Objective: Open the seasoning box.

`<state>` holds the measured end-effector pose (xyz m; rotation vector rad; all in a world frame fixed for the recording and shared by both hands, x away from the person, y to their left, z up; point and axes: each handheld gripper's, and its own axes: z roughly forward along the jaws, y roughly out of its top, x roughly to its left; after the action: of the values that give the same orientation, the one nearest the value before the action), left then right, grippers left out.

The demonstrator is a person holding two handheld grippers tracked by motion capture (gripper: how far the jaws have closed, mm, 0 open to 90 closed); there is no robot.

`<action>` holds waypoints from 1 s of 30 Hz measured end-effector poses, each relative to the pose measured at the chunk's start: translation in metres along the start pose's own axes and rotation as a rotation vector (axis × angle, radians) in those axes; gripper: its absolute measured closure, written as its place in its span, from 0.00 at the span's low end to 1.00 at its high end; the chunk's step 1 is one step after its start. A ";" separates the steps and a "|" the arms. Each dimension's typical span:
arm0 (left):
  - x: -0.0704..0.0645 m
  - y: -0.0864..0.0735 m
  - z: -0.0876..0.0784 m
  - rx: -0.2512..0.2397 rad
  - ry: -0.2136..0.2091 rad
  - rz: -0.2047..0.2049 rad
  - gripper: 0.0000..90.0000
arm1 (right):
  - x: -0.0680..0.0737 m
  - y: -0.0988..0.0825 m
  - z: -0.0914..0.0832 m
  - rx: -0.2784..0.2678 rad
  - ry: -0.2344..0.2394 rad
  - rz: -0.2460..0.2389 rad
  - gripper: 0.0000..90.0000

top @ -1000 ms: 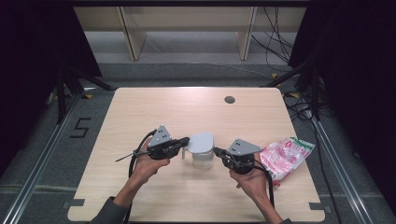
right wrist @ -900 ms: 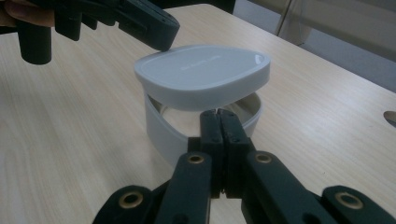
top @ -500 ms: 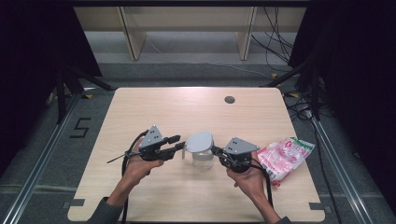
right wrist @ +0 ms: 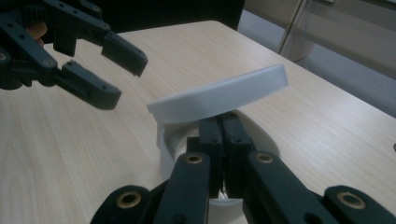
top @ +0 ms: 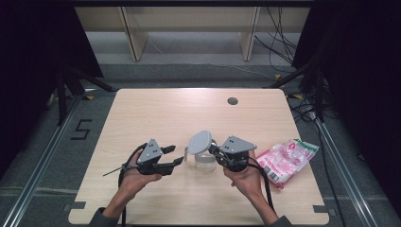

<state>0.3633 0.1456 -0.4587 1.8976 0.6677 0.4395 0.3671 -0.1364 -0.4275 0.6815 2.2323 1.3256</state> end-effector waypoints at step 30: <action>-0.009 -0.019 -0.018 -0.001 -0.031 -0.038 0.41 | 0.009 0.007 0.007 -0.008 0.022 -0.030 0.90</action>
<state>0.3411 0.1586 -0.4690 1.8840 0.6814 0.3860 0.3653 -0.1235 -0.4254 0.6316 2.2448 1.3324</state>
